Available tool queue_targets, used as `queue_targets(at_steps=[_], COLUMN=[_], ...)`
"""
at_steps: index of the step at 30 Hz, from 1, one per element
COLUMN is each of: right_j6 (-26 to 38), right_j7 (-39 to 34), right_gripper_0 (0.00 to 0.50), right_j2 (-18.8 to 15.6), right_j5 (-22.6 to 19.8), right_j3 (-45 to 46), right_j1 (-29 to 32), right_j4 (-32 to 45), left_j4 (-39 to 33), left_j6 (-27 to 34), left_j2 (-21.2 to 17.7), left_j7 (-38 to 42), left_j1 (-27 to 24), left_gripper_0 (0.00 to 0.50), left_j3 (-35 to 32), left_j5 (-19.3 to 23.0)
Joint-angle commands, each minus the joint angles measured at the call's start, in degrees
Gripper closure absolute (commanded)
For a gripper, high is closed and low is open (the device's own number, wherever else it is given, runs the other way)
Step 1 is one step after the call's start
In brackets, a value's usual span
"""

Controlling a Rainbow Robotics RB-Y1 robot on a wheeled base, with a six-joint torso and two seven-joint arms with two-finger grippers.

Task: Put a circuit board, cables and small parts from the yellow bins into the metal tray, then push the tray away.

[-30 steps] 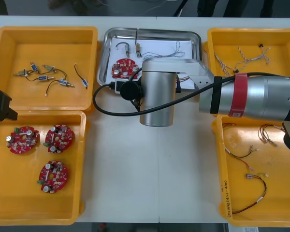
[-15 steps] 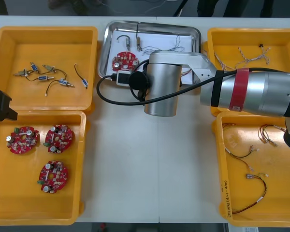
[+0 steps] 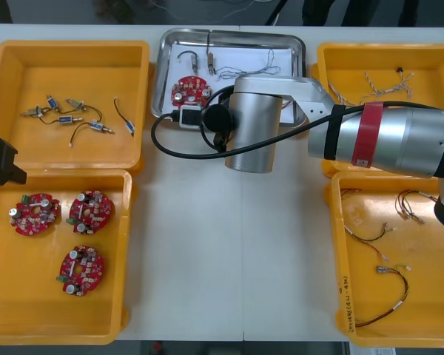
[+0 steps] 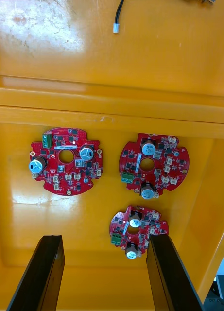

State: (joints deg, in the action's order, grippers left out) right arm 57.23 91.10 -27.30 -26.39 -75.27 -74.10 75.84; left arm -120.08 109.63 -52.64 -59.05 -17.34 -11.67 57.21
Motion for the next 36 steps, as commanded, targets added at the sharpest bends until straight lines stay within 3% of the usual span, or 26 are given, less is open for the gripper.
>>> queue_targets(at_steps=[1,3,4,7,9,11,19,31,36], right_j6=[-0.80,-0.80,-0.89,-0.89,-0.89,-0.98,-0.19,16.42,23.02], right_j7=[1.45,1.54,1.63,1.80,1.80,1.80,1.89,2.07,0.93], right_gripper_0=[0.479,0.476,0.449,0.282,0.090,0.000,0.000,0.000,0.000], right_j2=[-1.00,-1.00,-1.00,-1.00,-1.00,-1.00,-1.00,-0.91,-0.91], right_j5=[-0.41,-0.41,-0.41,-0.41,-0.41,-0.50,-4.46,-14.04,-14.30], right_j3=[-0.49,-0.49,-0.49,-0.49,-0.49,-0.49,-0.23,10.06,13.75], right_j1=[-3.42,-3.50,-3.42,-3.50,-3.50,-3.42,-4.65,-5.00,-2.89], right_j4=[0.18,0.18,0.10,0.10,0.10,0.10,0.10,8.71,14.60], left_j4=[-1.47,-1.47,-1.47,-1.47,-1.47,-1.47,-1.47,-1.47,-1.47], left_j6=[0.37,0.37,0.37,0.37,0.37,0.37,0.37,0.37,0.37], left_j2=[-2.82,-2.82,-2.82,-2.82,-2.82,-2.82,-2.82,-2.82,-2.82], left_j7=[-3.97,-3.97,-3.97,-3.97,-3.97,-3.97,-3.97,-3.97,-3.97], left_j1=[0.81,0.81,0.81,0.81,0.81,0.81,0.81,0.81,0.81], left_gripper_0=[0.000,0.000,0.000,0.000,0.000,0.000,0.000,0.000,0.000], left_j3=[-1.69,-1.69,-1.69,-1.69,-1.69,-1.69,-1.69,-1.69,-1.69], left_j5=[-0.52,-0.52,-0.52,-0.52,-0.52,-0.52,-0.52,-0.52,-0.52])
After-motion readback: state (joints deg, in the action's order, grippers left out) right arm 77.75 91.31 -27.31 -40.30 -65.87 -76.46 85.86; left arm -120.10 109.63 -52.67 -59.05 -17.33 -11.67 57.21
